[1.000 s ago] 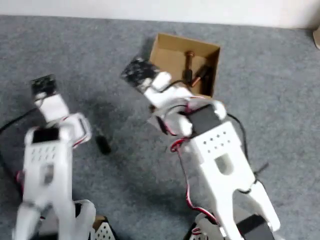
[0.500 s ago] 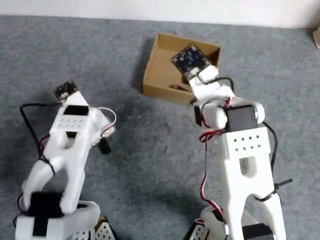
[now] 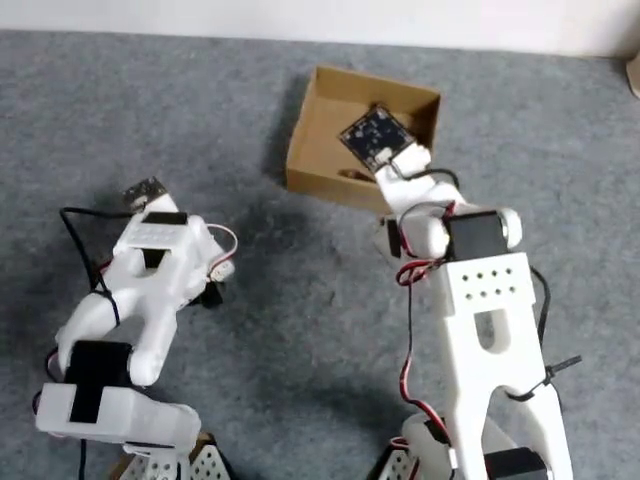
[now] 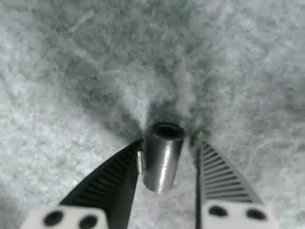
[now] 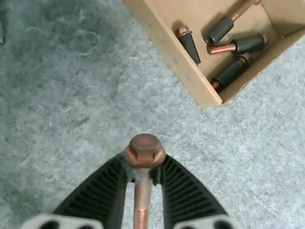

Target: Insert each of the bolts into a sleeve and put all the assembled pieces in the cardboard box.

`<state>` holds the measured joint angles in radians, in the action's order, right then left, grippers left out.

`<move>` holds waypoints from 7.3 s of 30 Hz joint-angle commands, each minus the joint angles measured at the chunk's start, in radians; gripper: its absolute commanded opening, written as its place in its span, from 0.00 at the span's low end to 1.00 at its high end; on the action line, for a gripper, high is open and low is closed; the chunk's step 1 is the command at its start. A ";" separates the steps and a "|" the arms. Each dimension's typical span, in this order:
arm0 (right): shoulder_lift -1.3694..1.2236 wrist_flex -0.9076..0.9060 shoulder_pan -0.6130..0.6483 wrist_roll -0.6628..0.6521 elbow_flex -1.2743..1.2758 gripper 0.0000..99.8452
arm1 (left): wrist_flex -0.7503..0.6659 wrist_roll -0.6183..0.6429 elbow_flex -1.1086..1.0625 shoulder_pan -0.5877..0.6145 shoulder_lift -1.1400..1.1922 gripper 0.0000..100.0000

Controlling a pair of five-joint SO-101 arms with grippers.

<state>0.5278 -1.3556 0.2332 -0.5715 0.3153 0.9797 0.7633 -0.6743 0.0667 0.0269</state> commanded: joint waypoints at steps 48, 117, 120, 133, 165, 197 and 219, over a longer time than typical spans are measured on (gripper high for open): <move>1.247 0.591 0.124 0.551 0.786 0.00 | -0.405 -0.806 -0.934 -0.862 -1.845 0.00; 1.265 0.584 0.344 0.569 0.837 0.00 | -0.563 -0.891 -1.023 -0.699 -1.848 0.00; 1.264 0.642 0.344 0.569 0.846 0.00 | -0.562 -0.891 -1.023 -0.699 -1.848 0.00; 1.265 0.657 0.326 0.522 0.869 0.00 | -0.562 -0.891 -1.023 -0.699 -1.848 0.00; 1.265 0.717 0.268 0.522 0.957 0.00 | -0.566 -0.741 -0.954 -0.730 -1.850 0.00; 1.265 0.708 0.302 0.520 1.021 0.00 | -0.598 -0.600 -0.952 -0.638 -1.850 0.00; 1.265 0.708 0.346 0.453 1.021 0.00 | -0.512 -0.712 -0.923 -0.719 -1.850 0.00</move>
<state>1.7906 -0.6605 0.5600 -0.1005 1.3418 0.4733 0.0606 -1.6655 -0.6391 -1.7990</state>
